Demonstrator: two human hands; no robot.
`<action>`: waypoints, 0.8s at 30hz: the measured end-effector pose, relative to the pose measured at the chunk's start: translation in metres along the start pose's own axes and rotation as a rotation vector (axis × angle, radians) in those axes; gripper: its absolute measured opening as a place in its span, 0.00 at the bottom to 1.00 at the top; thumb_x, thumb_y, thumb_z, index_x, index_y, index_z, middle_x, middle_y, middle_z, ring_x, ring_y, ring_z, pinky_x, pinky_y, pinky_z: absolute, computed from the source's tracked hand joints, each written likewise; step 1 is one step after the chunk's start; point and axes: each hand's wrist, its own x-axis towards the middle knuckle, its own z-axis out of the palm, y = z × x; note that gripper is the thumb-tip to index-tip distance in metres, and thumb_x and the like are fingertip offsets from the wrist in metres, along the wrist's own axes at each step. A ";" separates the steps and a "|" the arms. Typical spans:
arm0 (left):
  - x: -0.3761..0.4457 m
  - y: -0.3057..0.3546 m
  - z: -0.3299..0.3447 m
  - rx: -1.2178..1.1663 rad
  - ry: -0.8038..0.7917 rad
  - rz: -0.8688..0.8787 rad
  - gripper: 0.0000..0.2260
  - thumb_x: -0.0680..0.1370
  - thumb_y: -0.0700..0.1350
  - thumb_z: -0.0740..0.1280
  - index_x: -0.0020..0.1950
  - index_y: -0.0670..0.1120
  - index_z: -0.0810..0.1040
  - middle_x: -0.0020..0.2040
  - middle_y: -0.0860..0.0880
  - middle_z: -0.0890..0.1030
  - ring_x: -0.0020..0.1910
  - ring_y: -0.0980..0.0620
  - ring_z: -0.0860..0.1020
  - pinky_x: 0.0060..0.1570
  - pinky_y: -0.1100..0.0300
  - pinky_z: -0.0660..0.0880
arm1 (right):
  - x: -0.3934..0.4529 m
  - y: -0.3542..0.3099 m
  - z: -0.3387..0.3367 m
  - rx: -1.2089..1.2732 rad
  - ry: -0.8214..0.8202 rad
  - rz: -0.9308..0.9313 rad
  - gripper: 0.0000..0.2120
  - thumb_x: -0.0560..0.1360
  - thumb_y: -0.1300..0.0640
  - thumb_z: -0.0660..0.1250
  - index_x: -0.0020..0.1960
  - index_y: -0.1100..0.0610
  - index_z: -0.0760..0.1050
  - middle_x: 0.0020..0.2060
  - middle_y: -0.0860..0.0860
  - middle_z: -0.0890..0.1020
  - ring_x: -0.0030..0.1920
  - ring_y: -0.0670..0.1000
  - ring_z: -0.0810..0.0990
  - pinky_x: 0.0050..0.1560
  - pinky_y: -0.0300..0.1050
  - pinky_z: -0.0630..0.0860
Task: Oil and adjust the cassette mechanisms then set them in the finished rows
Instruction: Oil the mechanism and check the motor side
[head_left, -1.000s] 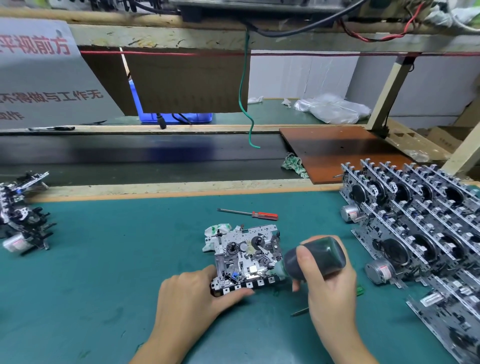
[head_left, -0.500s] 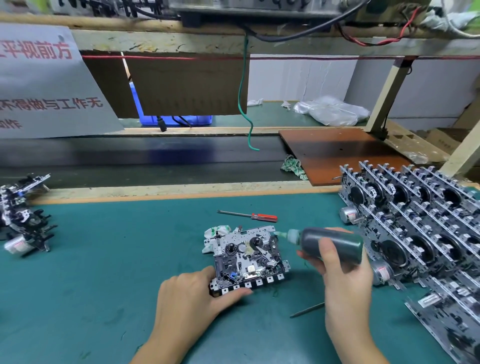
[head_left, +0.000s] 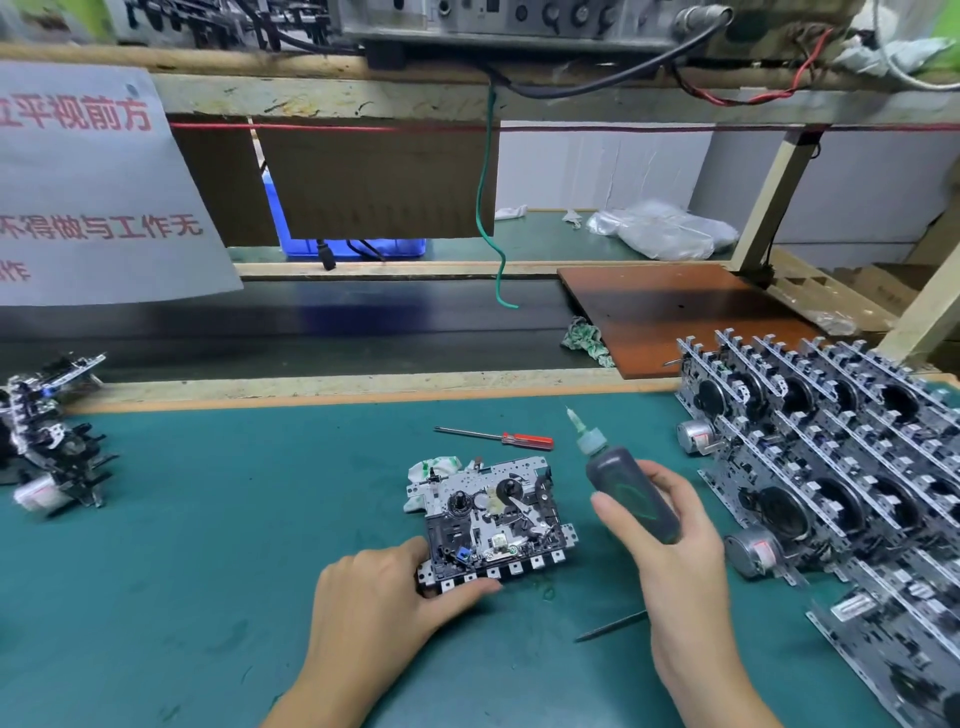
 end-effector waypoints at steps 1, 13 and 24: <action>0.000 -0.001 -0.001 0.004 -0.018 -0.007 0.30 0.64 0.74 0.55 0.23 0.47 0.69 0.16 0.46 0.67 0.17 0.48 0.70 0.17 0.62 0.60 | 0.000 0.000 0.000 -0.011 0.003 -0.023 0.15 0.67 0.66 0.74 0.48 0.52 0.76 0.39 0.41 0.83 0.38 0.38 0.80 0.38 0.25 0.71; 0.012 -0.025 -0.062 0.054 0.008 0.020 0.23 0.55 0.84 0.49 0.21 0.66 0.64 0.16 0.48 0.61 0.18 0.58 0.58 0.23 0.67 0.54 | 0.006 0.011 -0.002 -0.218 0.016 -0.064 0.13 0.69 0.60 0.74 0.49 0.48 0.74 0.44 0.42 0.83 0.44 0.36 0.79 0.46 0.28 0.71; 0.017 -0.029 -0.070 -0.282 -0.096 -0.290 0.32 0.58 0.72 0.70 0.24 0.46 0.59 0.17 0.50 0.61 0.22 0.50 0.59 0.30 0.58 0.59 | 0.000 0.003 0.000 -0.759 0.088 -0.481 0.21 0.69 0.52 0.73 0.58 0.53 0.69 0.45 0.48 0.71 0.46 0.49 0.71 0.45 0.41 0.66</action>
